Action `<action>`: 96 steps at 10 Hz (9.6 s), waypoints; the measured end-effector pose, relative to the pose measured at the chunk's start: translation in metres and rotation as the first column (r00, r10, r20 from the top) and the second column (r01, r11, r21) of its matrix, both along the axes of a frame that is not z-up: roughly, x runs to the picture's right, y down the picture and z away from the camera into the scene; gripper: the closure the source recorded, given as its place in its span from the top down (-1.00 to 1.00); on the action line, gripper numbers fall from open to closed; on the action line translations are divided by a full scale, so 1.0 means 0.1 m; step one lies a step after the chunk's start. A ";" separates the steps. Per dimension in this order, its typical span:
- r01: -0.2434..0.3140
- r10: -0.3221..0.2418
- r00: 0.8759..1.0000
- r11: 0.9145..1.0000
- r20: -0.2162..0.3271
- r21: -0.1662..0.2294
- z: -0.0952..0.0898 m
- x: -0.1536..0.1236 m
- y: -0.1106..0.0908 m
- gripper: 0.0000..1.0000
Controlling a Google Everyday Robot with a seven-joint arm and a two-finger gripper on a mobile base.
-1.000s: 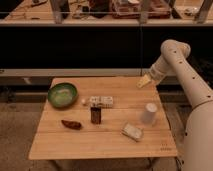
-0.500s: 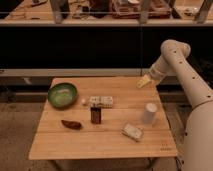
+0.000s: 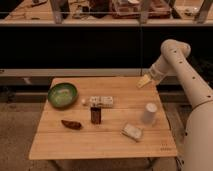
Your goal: Place the ceramic cup over the eraser
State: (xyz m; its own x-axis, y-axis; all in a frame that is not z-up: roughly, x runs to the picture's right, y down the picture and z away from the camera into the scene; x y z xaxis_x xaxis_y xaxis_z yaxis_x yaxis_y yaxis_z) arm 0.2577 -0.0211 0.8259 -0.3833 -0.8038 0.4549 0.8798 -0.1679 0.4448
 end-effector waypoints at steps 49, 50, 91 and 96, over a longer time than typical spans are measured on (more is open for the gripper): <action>0.103 -0.163 0.950 0.969 0.266 0.224 -1.71 -1.37 0.53 -0.70; 0.106 -0.178 0.936 0.965 0.304 0.240 -1.81 -1.60 0.48 -0.70; -0.037 -0.208 0.806 0.916 0.553 0.399 -0.83 -3.33 0.55 0.20; -0.037 -0.209 0.806 0.916 0.554 0.399 -0.83 -3.34 0.55 0.20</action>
